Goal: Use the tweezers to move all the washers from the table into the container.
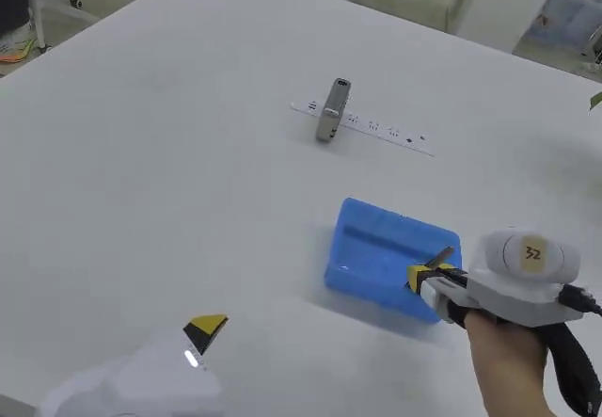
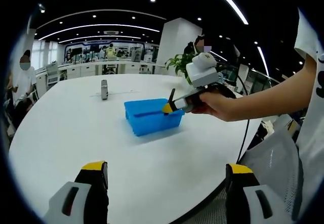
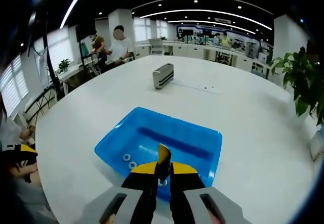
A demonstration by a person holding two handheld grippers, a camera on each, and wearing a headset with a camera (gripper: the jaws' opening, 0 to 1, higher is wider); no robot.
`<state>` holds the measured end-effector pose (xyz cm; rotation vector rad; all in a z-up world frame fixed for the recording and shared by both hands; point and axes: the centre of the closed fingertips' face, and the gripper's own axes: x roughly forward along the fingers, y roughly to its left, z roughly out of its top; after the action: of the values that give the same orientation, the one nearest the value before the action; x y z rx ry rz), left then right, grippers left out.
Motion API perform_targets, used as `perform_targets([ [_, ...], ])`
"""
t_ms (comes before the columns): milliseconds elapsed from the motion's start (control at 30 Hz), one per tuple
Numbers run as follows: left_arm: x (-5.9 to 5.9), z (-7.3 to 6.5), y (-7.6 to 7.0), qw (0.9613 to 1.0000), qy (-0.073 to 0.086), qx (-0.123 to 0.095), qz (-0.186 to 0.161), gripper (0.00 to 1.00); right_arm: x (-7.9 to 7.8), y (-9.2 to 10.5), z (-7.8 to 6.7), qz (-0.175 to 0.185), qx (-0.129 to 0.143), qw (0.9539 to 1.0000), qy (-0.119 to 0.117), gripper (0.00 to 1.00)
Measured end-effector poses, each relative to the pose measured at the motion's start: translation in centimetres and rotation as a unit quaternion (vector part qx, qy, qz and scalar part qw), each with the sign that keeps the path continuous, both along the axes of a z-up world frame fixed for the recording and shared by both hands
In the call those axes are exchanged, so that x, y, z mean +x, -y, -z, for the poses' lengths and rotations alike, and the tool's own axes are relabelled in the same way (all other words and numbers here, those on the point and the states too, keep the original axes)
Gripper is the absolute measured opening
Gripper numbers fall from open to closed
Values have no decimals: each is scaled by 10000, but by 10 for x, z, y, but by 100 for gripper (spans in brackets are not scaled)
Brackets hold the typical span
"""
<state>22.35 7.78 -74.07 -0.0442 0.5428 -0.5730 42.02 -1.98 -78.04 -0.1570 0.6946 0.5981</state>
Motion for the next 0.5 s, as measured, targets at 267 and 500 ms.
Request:
perform_targets([
  [267,4,-8,-1,9997,140,-163,-137,99,-3,2,-6,24,58,10000,46,5],
  [500,13,-16,1,9993,317,204,11,99,-12,7,-38,132,347,9988,314,5],
])
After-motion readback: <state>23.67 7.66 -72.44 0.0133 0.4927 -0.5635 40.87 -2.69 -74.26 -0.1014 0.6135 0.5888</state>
